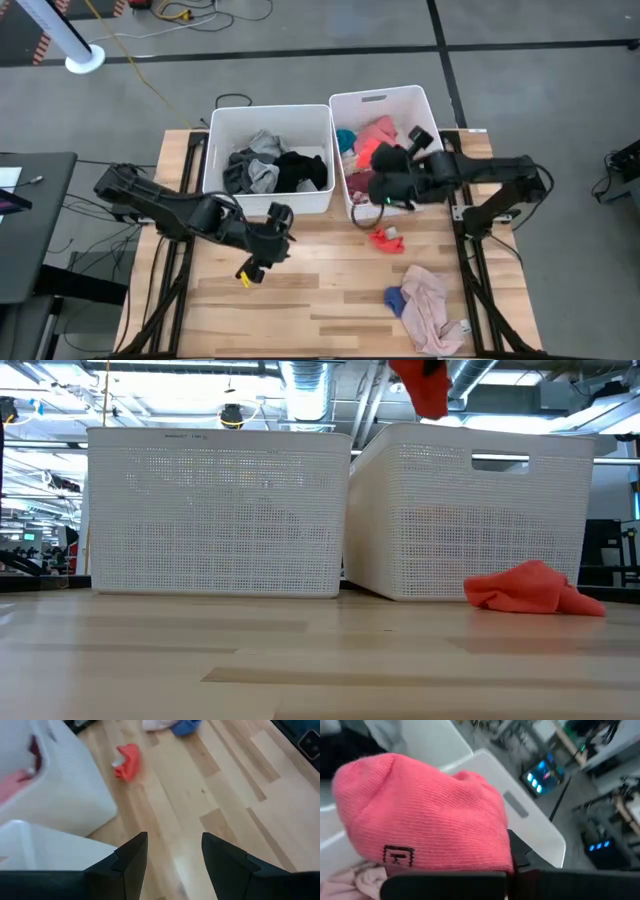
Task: Sort clothes
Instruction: Put the pink sock into the right white laundry organizer
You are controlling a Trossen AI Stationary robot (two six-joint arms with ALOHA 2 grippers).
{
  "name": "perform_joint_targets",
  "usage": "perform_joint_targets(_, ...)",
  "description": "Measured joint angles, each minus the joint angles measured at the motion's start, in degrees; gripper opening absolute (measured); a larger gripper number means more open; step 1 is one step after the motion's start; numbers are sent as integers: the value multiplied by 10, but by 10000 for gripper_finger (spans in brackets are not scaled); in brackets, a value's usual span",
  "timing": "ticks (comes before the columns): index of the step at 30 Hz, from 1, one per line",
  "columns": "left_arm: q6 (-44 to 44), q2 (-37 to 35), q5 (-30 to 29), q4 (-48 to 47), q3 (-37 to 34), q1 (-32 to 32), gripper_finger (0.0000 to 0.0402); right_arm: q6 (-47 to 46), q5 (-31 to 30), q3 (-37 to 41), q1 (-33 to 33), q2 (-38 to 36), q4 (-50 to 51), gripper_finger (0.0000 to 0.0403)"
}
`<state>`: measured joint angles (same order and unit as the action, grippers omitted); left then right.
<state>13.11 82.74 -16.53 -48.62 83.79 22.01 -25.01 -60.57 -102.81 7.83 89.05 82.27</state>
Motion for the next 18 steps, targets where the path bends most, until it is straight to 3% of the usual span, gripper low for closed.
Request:
perform_joint_targets(10,-16,1,0,129,-110,48,183,76,123,0,-142,3,0,1)
perform_joint_targets(18,-30,1,0,212,-173,73,183,121,189,0,-206,2,-6,1)
